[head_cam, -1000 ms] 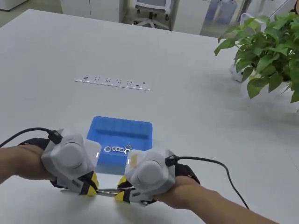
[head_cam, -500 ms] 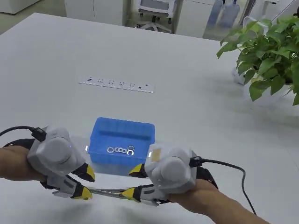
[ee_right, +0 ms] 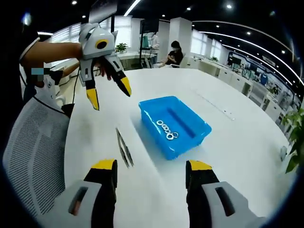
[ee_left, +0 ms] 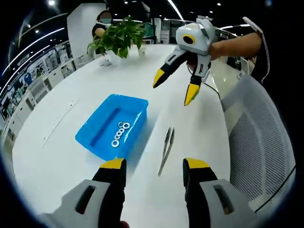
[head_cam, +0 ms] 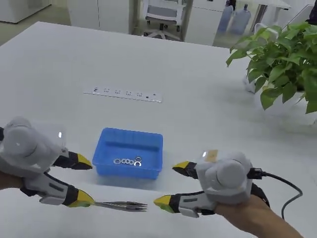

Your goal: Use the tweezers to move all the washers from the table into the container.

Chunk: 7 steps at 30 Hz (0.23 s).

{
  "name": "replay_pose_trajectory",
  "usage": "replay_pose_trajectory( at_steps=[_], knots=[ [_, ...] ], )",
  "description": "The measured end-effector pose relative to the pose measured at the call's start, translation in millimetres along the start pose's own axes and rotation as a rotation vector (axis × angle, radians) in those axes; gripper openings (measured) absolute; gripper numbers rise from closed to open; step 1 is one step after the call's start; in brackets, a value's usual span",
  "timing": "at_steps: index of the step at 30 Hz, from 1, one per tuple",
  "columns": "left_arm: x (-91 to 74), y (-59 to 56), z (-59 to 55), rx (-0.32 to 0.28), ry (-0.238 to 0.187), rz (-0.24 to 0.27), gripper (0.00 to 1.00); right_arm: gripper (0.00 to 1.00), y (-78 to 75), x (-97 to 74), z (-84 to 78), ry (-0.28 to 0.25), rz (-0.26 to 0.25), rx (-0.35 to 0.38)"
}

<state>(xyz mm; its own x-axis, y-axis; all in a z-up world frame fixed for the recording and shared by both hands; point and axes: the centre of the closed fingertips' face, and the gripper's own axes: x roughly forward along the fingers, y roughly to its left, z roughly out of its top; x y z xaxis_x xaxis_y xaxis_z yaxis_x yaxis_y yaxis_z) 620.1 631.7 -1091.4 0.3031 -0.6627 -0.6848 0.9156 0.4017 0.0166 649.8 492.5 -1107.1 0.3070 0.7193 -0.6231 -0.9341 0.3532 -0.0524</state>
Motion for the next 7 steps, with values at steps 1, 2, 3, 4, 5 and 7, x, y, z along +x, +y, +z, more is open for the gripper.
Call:
replay_pose_trajectory(
  at_steps=[1,2,3,4,5,7],
  knots=[
    [-2.3,-0.5,0.4,-0.001,-0.002,0.007,0.58,0.61,-1.6,-3.2,-1.9,-0.003,-0.009,0.008],
    [-3.5,-0.5,0.8,-0.003,-0.006,0.014,0.59,0.63,-2.4,-6.3,-3.4,-0.004,-0.017,0.015],
    [-4.6,-0.7,1.0,-0.005,-0.008,0.02,0.61,0.64,-2.2,-8.4,-3.3,-0.007,-0.021,0.017],
    [-5.6,-0.9,1.0,-0.007,-0.011,0.025,0.63,0.66,-2.0,-10.0,-3.4,-0.013,-0.024,0.019],
    [-6.6,-1.0,1.3,-0.011,-0.014,0.032,0.65,0.68,-2.4,-11.6,-4.7,-0.015,-0.026,0.023],
    [-9.0,-1.9,2.5,-0.014,-0.021,0.046,0.68,0.7,-1.4,-14.7,-6.1,-0.016,-0.032,0.027]
  ],
)
